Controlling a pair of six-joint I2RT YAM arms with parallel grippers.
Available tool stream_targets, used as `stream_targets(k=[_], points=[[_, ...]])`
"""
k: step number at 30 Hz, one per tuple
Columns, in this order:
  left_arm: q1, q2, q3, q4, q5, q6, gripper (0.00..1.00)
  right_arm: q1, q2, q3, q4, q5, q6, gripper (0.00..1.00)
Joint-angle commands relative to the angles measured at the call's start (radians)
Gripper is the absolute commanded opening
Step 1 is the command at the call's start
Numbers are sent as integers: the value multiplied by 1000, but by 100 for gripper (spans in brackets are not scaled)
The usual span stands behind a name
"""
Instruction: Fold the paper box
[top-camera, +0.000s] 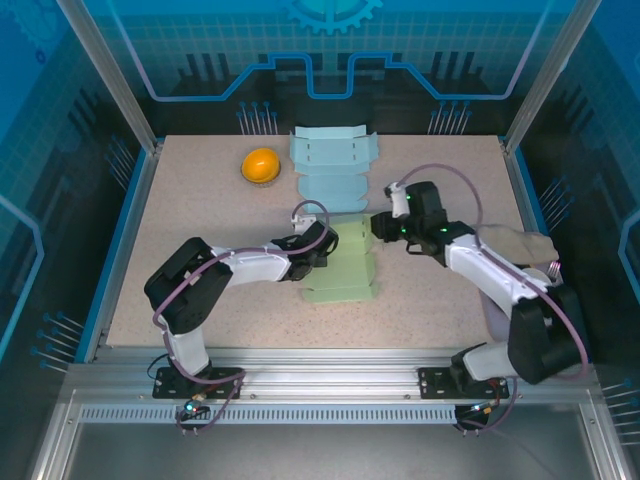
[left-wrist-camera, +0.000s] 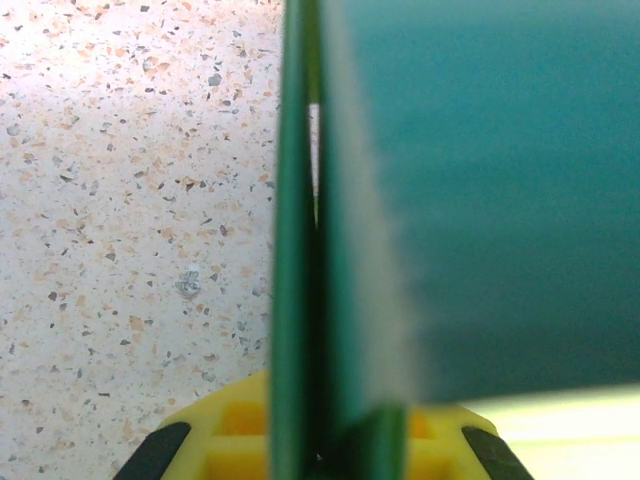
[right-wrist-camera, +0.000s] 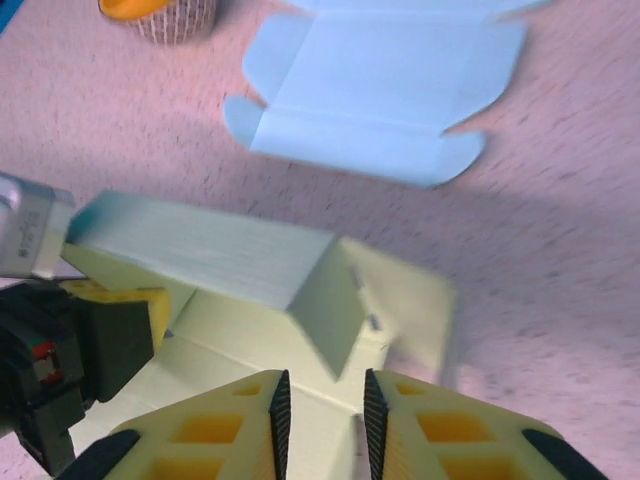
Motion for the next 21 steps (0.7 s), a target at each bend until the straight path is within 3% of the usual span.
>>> stream_targets(k=[1,5,7,12,21], points=[[-8,4,-28,-7,4,45,0,-54,-72,-7,-83,14,-146,32],[-8,-17,-66,63,-3,98,0,-88,-70,5,-129,-94,-541,50],[-7,-25,-91,111,-2,135,0,-130,-40,22,-129,-94,-596,51],[-7,-31,-123,158,-27,176,0,-227,53,-70,-58,-313,-891,58],[-8,-32,-145,198,-18,201,0,-182,139,-74,-97,-256,-1042,59]])
